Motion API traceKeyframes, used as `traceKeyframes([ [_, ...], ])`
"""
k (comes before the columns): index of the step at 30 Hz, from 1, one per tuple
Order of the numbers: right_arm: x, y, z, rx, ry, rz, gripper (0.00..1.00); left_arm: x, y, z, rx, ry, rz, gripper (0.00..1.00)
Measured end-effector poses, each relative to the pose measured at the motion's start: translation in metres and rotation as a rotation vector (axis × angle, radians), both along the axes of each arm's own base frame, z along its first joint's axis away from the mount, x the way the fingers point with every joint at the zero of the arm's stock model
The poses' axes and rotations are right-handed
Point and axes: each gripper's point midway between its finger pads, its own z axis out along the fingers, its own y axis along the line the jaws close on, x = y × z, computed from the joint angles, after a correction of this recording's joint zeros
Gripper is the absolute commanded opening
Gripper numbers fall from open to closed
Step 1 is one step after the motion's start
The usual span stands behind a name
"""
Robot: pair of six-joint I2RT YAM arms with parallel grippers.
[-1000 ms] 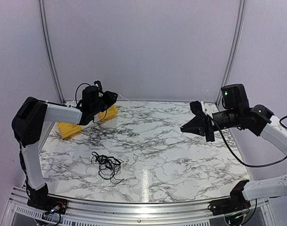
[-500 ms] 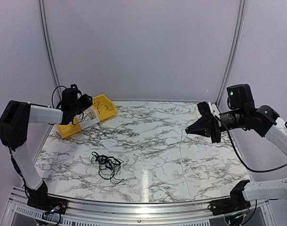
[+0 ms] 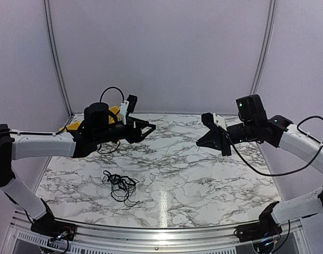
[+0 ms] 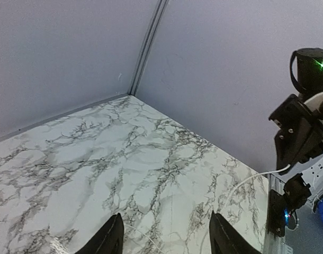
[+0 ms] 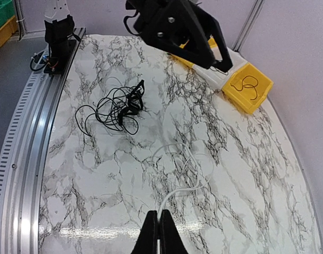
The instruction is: Untangle the cables
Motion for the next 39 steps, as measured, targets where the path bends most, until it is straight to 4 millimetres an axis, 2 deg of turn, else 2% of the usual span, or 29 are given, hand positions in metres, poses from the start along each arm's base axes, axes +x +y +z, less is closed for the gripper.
traceKeyframes([
  [1,0.005,0.003,-0.005,-0.006,0.009,0.000,0.00,-0.014,-0.009,-0.005,0.016,-0.011,-0.034,0.60],
  [3,0.012,0.008,-0.017,-0.018,0.030,0.003,0.00,-0.028,-0.017,-0.019,0.053,-0.016,-0.061,0.60],
  [6,0.025,0.017,-0.039,-0.038,0.066,0.011,0.00,-0.029,-0.015,-0.046,0.112,-0.007,-0.044,0.59],
  [9,0.035,0.024,-0.070,-0.077,0.128,0.022,0.00,-0.025,-0.012,-0.075,0.180,0.005,-0.024,0.59],
  [13,0.036,0.024,-0.098,-0.117,0.192,0.023,0.00,-0.025,-0.014,-0.109,0.243,0.036,-0.043,0.58],
  [19,0.033,0.022,-0.103,-0.117,0.189,0.016,0.00,-0.047,-0.032,-0.148,0.278,0.126,-0.124,0.57],
  [25,0.037,0.021,-0.106,-0.120,0.169,-0.004,0.00,-0.071,-0.060,-0.183,0.277,0.287,-0.162,0.55],
  [29,0.040,0.020,-0.108,-0.127,0.158,-0.017,0.00,-0.084,-0.070,-0.207,0.273,0.409,-0.168,0.46],
  [33,0.042,0.019,-0.110,-0.129,0.150,-0.022,0.00,-0.088,-0.074,-0.227,0.257,0.522,-0.140,0.34],
  [36,0.042,0.019,-0.112,-0.137,0.145,-0.027,0.00,-0.087,-0.077,-0.234,0.227,0.565,-0.123,0.29],
  [39,0.043,0.019,-0.113,-0.145,0.139,-0.031,0.00,-0.083,-0.080,-0.232,0.184,0.582,-0.113,0.22],
])
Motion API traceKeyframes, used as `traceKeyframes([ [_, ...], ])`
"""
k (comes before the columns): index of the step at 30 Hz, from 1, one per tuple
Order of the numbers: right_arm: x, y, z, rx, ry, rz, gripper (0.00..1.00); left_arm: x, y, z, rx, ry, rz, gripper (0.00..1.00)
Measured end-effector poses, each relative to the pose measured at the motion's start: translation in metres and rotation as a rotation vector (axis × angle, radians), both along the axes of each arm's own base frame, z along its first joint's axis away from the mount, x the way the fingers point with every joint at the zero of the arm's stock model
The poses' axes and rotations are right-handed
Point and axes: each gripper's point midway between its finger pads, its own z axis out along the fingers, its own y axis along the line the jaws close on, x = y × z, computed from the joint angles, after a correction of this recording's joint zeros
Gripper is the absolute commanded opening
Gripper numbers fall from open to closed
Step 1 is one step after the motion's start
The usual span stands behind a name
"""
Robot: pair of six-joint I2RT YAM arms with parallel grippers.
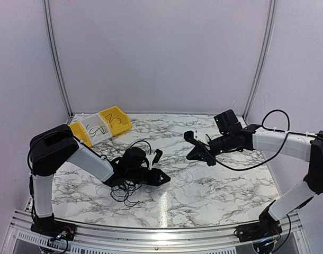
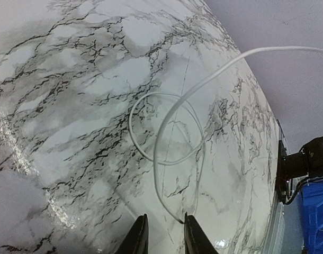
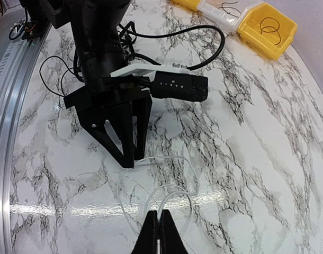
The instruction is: Untangle the cables
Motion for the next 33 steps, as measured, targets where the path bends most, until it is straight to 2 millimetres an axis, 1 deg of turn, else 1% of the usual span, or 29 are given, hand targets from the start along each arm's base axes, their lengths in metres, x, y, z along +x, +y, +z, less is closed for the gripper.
traceKeyframes([
  [4,0.001,0.000,-0.001,-0.009,-0.005,-0.006,0.00,0.005,-0.006,0.013,-0.056,-0.012,0.014,0.17],
  [9,0.003,0.000,-0.002,-0.015,-0.014,-0.012,0.00,0.014,-0.018,0.026,-0.118,-0.030,0.023,0.00],
  [11,0.005,-0.001,-0.002,-0.019,-0.020,-0.019,0.01,0.016,-0.021,0.027,-0.133,-0.027,0.028,0.00],
  [13,0.006,-0.001,-0.002,-0.022,-0.028,-0.026,0.08,0.018,-0.020,0.027,-0.137,-0.026,0.034,0.00],
  [15,0.010,-0.002,-0.002,-0.028,-0.035,-0.043,0.23,0.020,-0.018,0.030,-0.143,-0.027,0.043,0.00],
  [17,0.013,-0.003,-0.003,-0.032,-0.034,-0.068,0.38,0.022,-0.008,0.035,-0.141,-0.027,0.061,0.00],
  [19,0.018,-0.004,-0.001,-0.031,-0.052,-0.089,0.47,0.027,0.006,0.045,-0.135,-0.030,0.094,0.00],
  [20,0.020,-0.004,-0.001,-0.030,-0.059,-0.100,0.50,0.032,0.015,0.055,-0.136,-0.039,0.119,0.00],
  [21,0.022,-0.005,-0.001,-0.030,-0.066,-0.112,0.56,0.038,0.024,0.067,-0.138,-0.052,0.142,0.00],
  [22,0.023,-0.007,-0.002,-0.033,-0.073,-0.120,0.58,0.043,0.032,0.082,-0.145,-0.072,0.163,0.00],
  [26,0.028,-0.011,-0.006,-0.053,-0.092,-0.155,0.63,0.061,0.064,0.140,-0.149,-0.175,0.239,0.00],
  [28,0.031,-0.012,-0.007,-0.061,-0.101,-0.168,0.64,0.067,0.077,0.158,-0.117,-0.217,0.271,0.00],
  [30,0.033,-0.014,-0.007,-0.069,-0.110,-0.178,0.64,0.077,0.094,0.173,-0.050,-0.262,0.319,0.00],
  [33,0.036,-0.015,-0.010,-0.080,-0.116,-0.188,0.65,0.092,0.121,0.187,0.070,-0.314,0.394,0.00],
])
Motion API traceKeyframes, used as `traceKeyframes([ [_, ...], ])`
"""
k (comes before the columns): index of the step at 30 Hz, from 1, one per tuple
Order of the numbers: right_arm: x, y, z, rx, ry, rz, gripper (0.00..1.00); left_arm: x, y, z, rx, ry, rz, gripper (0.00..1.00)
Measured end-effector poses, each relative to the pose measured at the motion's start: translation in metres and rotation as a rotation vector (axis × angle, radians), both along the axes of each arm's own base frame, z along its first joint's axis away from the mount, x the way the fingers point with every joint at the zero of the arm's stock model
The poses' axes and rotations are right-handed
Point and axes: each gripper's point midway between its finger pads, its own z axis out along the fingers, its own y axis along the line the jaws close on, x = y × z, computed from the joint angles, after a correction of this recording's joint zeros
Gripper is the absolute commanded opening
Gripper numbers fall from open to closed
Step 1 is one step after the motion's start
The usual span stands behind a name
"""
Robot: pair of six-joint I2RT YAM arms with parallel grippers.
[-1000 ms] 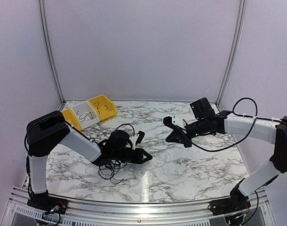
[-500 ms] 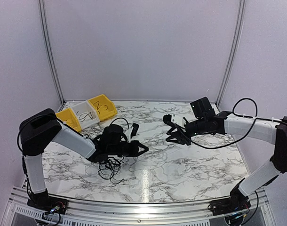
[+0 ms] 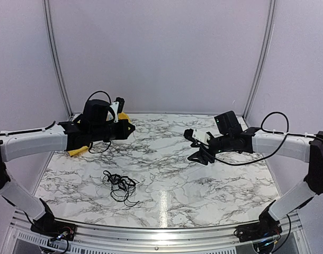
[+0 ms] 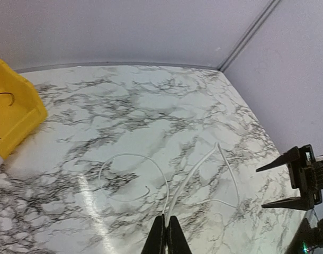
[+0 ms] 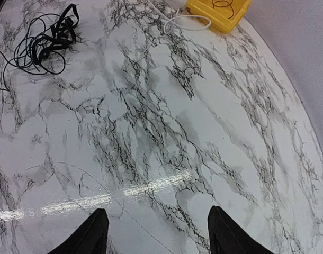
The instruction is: Untangle the cables
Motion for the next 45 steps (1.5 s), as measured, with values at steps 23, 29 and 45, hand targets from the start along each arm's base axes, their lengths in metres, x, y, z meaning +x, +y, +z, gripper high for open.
traceKeyframes([
  [23,-0.020,0.024,-0.019,-0.112,-0.067,0.080,0.65,0.038,0.302,0.020,0.396,0.013,0.777,0.00],
  [29,-0.020,0.023,-0.020,-0.119,-0.071,0.079,0.64,0.061,0.341,-0.039,0.359,0.195,0.808,0.00],
  [45,-0.020,0.021,-0.025,-0.141,-0.083,0.084,0.64,0.085,0.356,-0.091,0.172,0.351,0.799,0.00],
])
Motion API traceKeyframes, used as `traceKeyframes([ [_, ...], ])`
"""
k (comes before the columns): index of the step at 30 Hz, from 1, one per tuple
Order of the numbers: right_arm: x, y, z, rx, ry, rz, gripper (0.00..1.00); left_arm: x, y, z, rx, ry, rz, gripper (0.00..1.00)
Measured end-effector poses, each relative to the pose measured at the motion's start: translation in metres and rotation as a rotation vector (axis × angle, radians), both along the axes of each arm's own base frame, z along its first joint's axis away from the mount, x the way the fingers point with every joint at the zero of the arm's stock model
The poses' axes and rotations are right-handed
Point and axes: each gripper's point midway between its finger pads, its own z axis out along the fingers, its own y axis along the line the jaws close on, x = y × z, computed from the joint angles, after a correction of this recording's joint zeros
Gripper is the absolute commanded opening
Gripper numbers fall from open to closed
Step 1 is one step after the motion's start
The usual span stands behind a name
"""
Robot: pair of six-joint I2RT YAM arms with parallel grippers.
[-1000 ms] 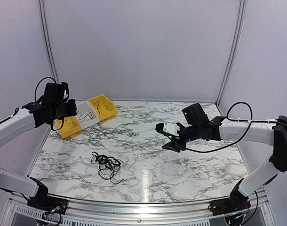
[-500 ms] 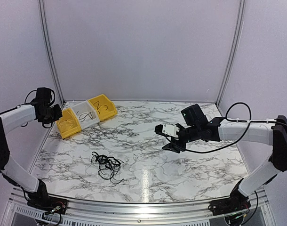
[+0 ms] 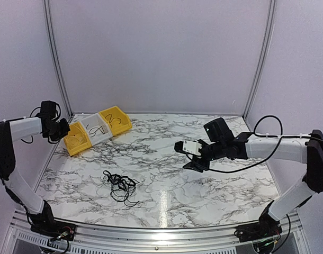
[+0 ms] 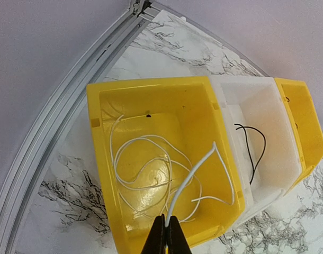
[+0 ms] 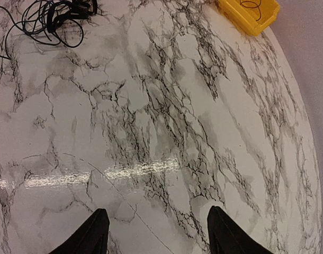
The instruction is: Untangle the cables
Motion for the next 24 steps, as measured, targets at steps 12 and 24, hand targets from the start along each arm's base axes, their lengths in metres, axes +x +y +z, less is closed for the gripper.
traceKeyframes([
  [12,-0.001,0.001,0.000,-0.002,-0.001,0.004,0.64,0.010,0.008,-0.026,0.013,0.073,0.043,0.45],
  [24,0.000,0.000,-0.001,-0.009,-0.008,0.001,0.64,-0.007,0.011,0.094,0.097,-0.205,0.025,0.99],
])
